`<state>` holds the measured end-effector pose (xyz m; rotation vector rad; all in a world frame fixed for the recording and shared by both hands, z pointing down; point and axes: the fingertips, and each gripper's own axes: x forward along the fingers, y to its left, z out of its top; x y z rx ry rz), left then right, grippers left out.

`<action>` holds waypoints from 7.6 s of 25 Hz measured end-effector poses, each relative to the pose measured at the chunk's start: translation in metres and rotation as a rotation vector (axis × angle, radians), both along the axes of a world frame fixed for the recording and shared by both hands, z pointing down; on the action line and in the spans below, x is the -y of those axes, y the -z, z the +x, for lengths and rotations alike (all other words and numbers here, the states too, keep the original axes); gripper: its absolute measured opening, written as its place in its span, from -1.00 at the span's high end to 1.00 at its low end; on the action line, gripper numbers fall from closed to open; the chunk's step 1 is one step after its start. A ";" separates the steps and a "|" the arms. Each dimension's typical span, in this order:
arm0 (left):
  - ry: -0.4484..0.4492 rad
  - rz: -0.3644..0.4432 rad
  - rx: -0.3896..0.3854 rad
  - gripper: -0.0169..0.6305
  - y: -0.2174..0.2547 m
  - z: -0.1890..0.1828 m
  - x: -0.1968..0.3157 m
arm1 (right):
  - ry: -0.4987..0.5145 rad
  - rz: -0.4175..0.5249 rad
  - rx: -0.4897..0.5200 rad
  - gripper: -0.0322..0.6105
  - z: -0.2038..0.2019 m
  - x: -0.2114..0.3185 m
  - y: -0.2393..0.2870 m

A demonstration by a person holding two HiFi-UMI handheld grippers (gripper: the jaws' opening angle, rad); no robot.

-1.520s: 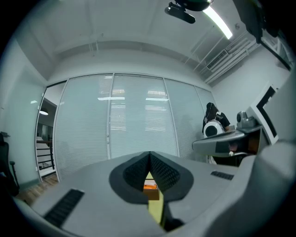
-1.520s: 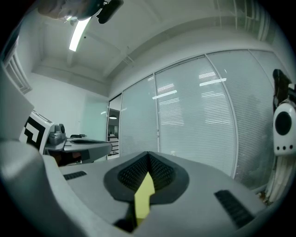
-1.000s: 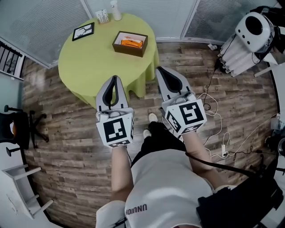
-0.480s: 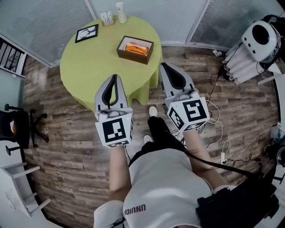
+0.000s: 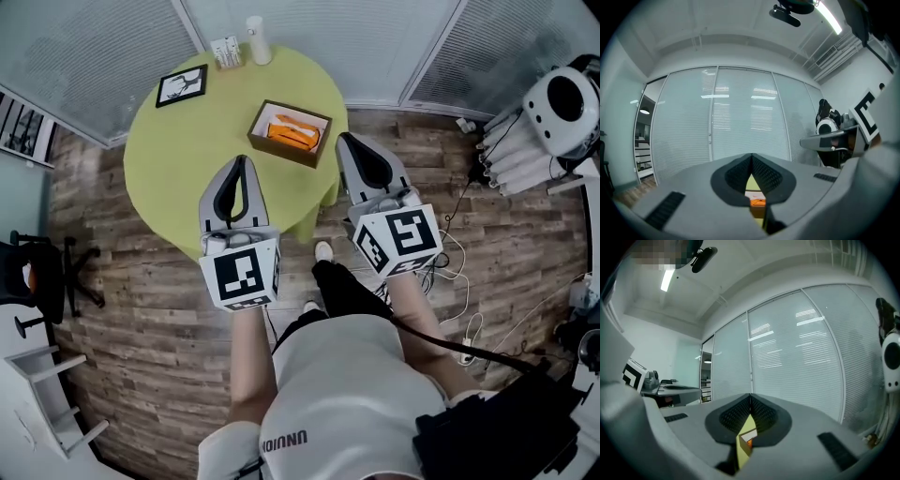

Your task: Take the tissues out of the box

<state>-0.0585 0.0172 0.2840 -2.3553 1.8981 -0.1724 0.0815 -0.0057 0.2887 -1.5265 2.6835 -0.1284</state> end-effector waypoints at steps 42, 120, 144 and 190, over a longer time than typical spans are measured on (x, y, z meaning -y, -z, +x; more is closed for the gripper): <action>0.130 -0.086 -0.004 0.91 -0.023 -0.040 0.136 | 0.217 -0.151 -0.102 0.84 -0.043 0.164 -0.057; -0.015 -0.323 -0.063 0.91 -0.113 -0.053 0.188 | 0.496 -0.629 -0.565 0.20 -0.110 0.147 -0.247; -0.010 -0.341 -0.063 0.91 -0.119 -0.055 0.188 | 0.540 -0.730 -0.711 0.17 -0.110 0.137 -0.278; -0.021 -0.333 -0.064 0.91 -0.117 -0.056 0.188 | 0.542 -0.737 -0.857 0.75 -0.107 0.127 -0.300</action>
